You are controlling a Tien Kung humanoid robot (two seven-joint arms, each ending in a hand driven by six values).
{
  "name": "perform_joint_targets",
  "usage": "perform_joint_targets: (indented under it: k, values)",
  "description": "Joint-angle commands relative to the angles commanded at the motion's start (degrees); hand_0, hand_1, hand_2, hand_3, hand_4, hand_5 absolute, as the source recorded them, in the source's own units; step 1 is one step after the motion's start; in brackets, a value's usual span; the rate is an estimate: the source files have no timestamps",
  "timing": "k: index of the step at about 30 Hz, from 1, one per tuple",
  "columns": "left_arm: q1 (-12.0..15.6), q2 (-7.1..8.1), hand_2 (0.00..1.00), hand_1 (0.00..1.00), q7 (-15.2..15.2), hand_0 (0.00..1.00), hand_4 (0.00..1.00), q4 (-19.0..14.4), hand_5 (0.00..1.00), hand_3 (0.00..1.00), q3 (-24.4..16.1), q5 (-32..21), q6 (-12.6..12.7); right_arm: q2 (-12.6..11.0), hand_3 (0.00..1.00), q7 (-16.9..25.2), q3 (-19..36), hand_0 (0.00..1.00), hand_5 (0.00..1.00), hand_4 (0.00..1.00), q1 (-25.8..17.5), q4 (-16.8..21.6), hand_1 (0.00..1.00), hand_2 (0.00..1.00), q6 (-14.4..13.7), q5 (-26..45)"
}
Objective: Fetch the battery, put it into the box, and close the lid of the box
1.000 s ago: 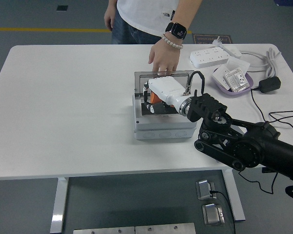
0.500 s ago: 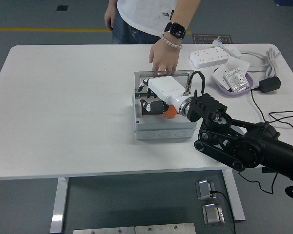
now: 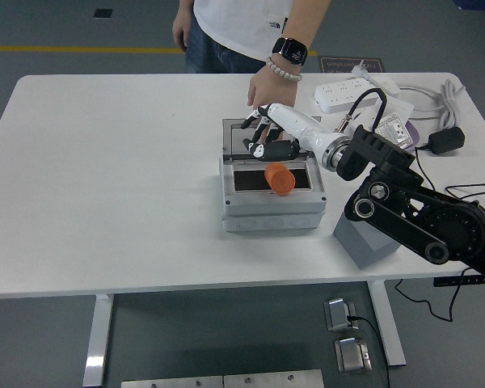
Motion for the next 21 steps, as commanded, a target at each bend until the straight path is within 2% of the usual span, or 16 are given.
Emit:
perform_joint_targets:
  k: [1, 2, 7, 8, 13, 14, 21]
  values:
    - [0.0, -0.03, 0.515, 0.557, 0.1, 0.404, 0.002, 0.0, 0.002, 0.497, -0.1, 0.2, 0.0, -0.5, 0.647, -0.5, 1.2, 0.524, 0.320, 0.562, -0.1, 0.8, 0.456, 0.548, 0.8, 1.3]
    - [0.0, -0.05, 0.515, 0.558, 0.1, 0.404, 0.002, 0.0, 0.002, 0.497, -0.2, 0.3, 0.0, -0.8, 0.488, -0.9, 2.2, 0.308, 0.189, 0.620, -0.1, 1.3, 0.318, 0.406, 1.3, 2.3]
    - [0.0, -0.16, 0.515, 0.558, 0.3, 0.404, 0.002, 0.0, 0.002, 0.497, -0.1, 0.4, -0.1, -1.9, 0.488, -2.9, 6.3, 0.308, 0.189, 0.620, 0.2, 3.3, 0.318, 0.406, 3.9, 5.9]
    - [0.0, -0.16, 0.515, 0.557, 0.3, 0.404, 0.002, 0.0, 0.002, 0.498, -0.1, 0.4, -0.1, -2.0, 0.366, -3.1, 6.9, 0.206, 0.263, 0.516, 0.3, 3.4, 0.249, 0.322, 4.2, 6.0]
    - [-0.1, -0.12, 0.515, 0.557, 0.3, 0.404, 0.002, 0.0, 0.002, 0.498, -0.1, 0.5, -0.1, -1.9, 0.366, -3.3, 9.6, 0.206, 0.263, 0.516, 1.1, 2.4, 0.249, 0.322, 4.4, 5.6]
    - [-0.1, -0.11, 0.515, 0.558, 0.3, 0.405, 0.002, 0.0, 0.002, 0.499, -0.1, 0.5, -0.1, -1.8, 0.338, -3.2, 10.1, 0.186, 0.273, 0.495, 1.3, 1.9, 0.240, 0.308, 4.3, 5.4]
    - [0.0, -0.06, 0.516, 0.558, 0.5, 0.406, 0.002, 0.0, 0.002, 0.500, -0.2, 0.8, -0.2, -1.2, 0.337, -2.2, 12.4, 0.179, 0.264, 0.499, 2.1, -1.2, 0.237, 0.304, 3.3, 4.5]
